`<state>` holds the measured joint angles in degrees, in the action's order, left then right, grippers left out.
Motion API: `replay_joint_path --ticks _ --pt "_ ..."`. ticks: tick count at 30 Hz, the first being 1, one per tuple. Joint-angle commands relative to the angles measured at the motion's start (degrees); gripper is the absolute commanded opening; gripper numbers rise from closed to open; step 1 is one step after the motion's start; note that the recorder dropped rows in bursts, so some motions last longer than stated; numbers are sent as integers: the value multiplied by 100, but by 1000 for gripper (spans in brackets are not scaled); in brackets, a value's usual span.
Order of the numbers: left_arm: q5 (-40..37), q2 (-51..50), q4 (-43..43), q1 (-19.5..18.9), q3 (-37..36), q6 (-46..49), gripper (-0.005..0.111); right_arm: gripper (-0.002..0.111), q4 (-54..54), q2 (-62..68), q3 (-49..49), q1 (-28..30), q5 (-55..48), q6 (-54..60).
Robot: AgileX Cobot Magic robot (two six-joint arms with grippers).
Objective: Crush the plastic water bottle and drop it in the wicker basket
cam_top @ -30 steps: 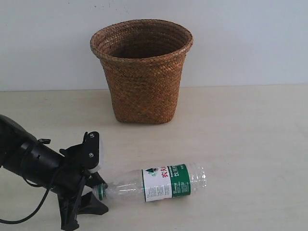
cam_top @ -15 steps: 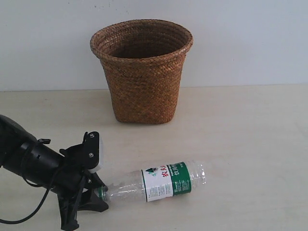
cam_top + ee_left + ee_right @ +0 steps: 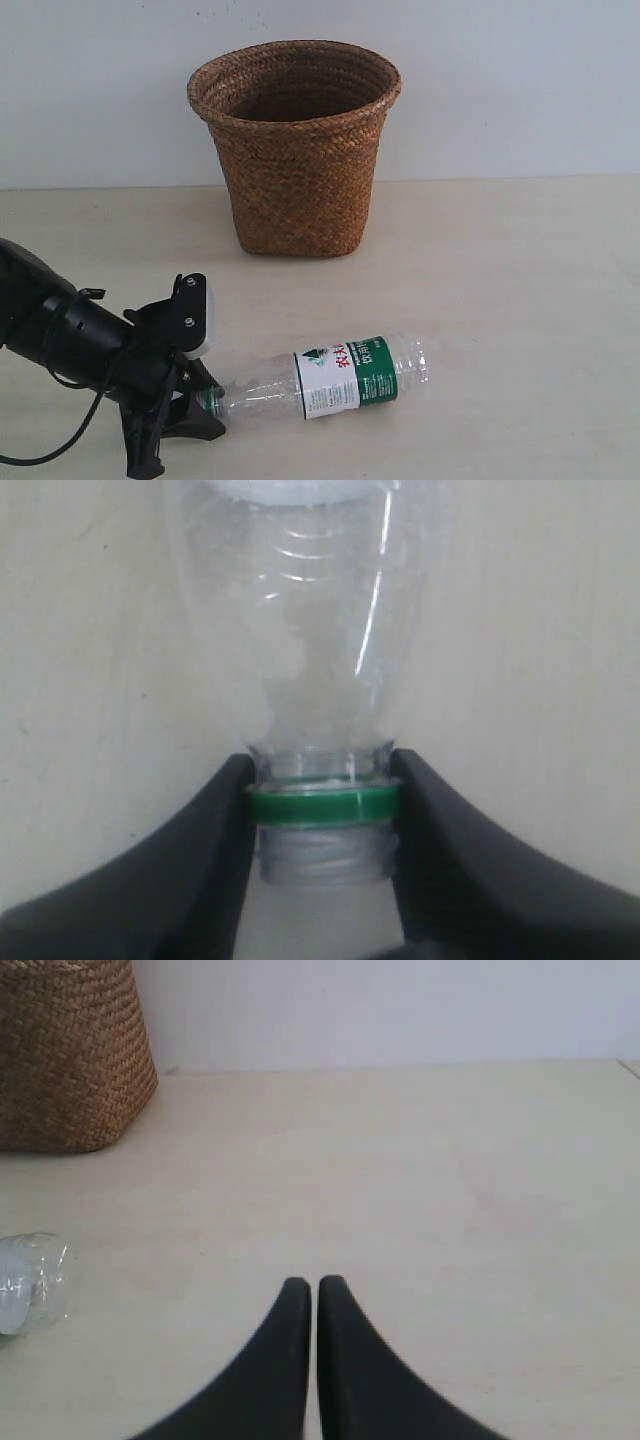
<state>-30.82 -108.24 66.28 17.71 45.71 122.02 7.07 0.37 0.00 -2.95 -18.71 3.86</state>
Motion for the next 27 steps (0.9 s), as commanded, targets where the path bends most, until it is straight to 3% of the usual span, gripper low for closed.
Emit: replay_joint_path --ticks 1,8,12,16,27 --pt "-66 -9 75 17 14 18 4 0 7 -37 0 8 513 17" --pt "-66 -9 75 17 14 18 4 0 7 -37 0 8 2007 17" --pt "-66 -9 75 17 14 18 4 0 605 -37 0 -3 2875 -1078" --pt "-66 -9 75 17 14 18 4 0 378 11 0 -3 3687 -1787" --pt "-66 -9 75 17 14 18 4 0 -787 2736 -1273 -3 4938 -2041"
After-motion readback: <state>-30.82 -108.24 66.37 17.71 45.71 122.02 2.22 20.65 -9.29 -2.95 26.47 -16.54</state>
